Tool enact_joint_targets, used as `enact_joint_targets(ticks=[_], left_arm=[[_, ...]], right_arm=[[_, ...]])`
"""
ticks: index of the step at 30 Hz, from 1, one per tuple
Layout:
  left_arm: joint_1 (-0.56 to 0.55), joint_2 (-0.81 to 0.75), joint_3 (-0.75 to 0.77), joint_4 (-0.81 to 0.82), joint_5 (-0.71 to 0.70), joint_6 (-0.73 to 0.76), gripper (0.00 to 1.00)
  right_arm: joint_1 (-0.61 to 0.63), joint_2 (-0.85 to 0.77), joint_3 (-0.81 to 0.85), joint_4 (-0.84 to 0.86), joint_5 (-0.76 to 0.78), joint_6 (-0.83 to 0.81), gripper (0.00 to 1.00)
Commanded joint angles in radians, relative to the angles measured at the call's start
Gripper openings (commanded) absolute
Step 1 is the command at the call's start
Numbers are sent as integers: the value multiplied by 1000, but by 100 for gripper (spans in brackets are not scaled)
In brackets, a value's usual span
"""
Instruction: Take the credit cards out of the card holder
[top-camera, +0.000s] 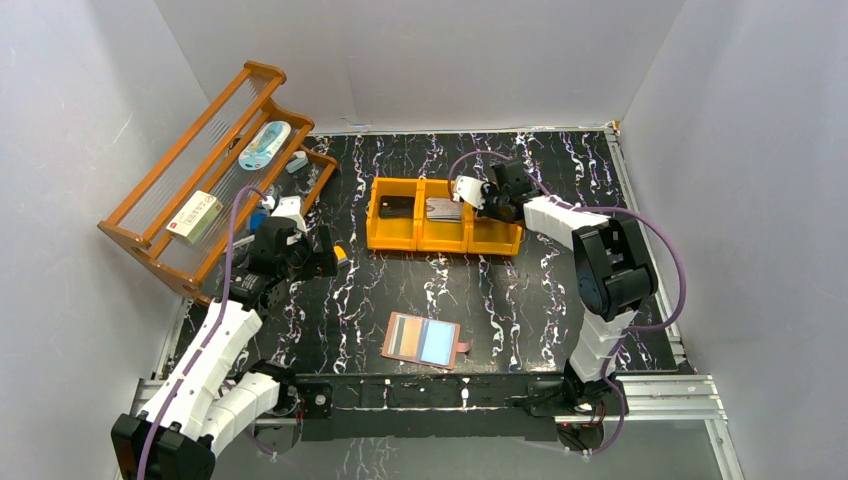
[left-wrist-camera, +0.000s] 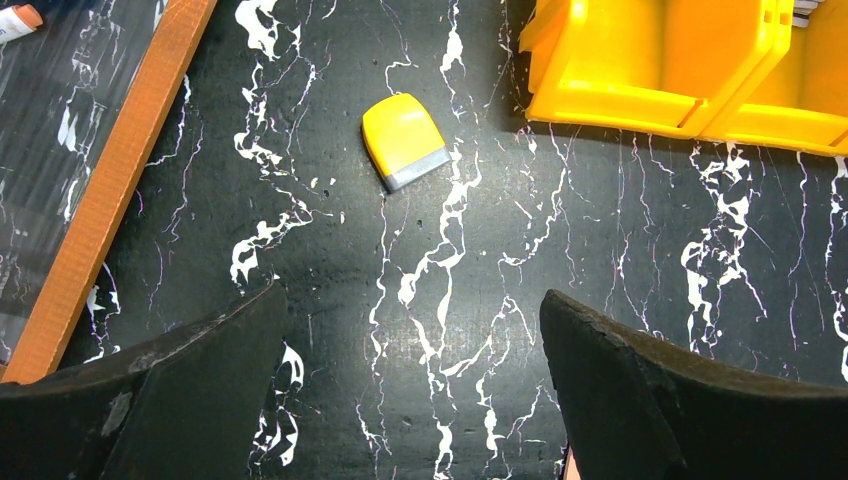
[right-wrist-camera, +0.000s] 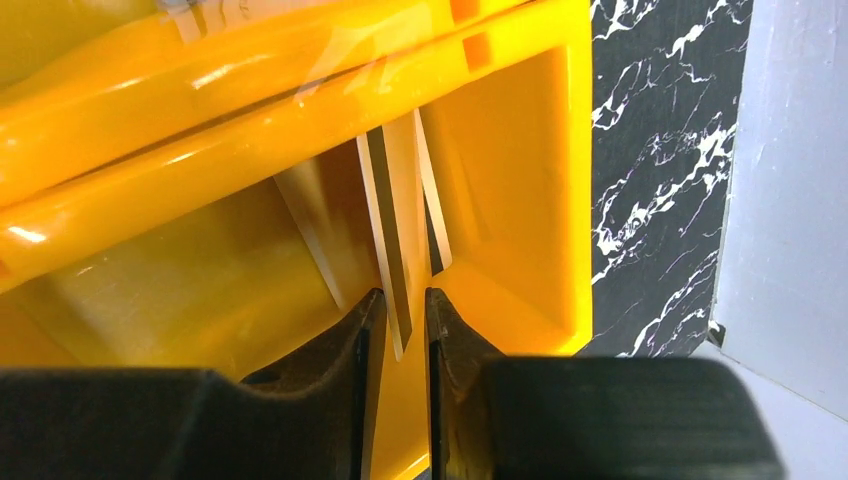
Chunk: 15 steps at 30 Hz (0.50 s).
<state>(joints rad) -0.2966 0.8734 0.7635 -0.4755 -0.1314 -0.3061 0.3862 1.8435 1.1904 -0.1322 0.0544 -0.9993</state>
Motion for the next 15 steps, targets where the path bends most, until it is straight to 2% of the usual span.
enact_joint_targets(ticks=[1,11,15], left_arm=[[2,-8,0,-5,-13,5,98],[3,2,-1,-5,-5,6,98],[3,2,-1,-5,-9,8,98]], right_arm=[[-3,-56,5,-8,-51,-2,30],[-4,-176,-31,34,-126,141,35],[-4,-279,-57,96,-214,320,41]])
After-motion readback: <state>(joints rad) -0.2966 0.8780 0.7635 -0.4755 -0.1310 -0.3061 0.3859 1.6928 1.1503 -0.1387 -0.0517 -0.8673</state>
